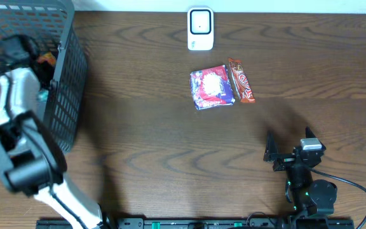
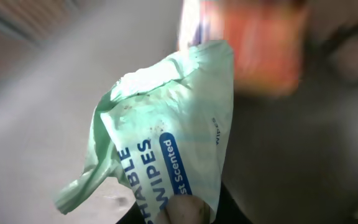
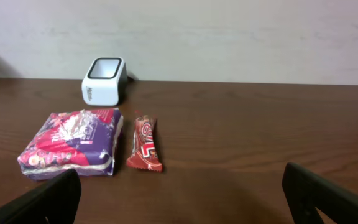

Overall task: Scan the item barcode
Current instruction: 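Move the left gripper back into the basket and grasp the green wipes, then carry the green wipes pack to the scanner and release it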

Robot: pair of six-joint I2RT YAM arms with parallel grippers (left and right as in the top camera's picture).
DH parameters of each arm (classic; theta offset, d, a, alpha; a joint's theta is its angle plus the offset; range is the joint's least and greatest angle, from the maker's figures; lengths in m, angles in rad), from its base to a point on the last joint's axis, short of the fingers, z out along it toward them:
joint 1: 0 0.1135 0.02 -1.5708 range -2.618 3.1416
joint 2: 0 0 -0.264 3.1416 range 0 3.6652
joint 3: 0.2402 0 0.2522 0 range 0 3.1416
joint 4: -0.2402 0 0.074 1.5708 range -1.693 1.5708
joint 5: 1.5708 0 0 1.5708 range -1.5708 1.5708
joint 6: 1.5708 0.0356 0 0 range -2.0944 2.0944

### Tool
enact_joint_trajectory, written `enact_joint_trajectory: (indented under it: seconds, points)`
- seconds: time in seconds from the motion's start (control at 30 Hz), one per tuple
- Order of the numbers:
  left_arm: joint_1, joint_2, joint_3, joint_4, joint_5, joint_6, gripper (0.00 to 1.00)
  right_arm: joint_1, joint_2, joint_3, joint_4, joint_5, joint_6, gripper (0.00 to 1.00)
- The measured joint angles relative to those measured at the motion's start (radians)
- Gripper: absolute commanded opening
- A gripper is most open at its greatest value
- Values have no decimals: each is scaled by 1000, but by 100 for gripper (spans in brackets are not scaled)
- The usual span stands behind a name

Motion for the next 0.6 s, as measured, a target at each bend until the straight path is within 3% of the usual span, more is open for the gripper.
enact_joint_trajectory:
  seconds: [0.3,0.6]
  points:
    - [49,-468,16,61,12,-63,7,0,0,0,0,0,0,99]
    - [-23,-637,19,127,326,-210,7,0,0,0,0,0,0,99]
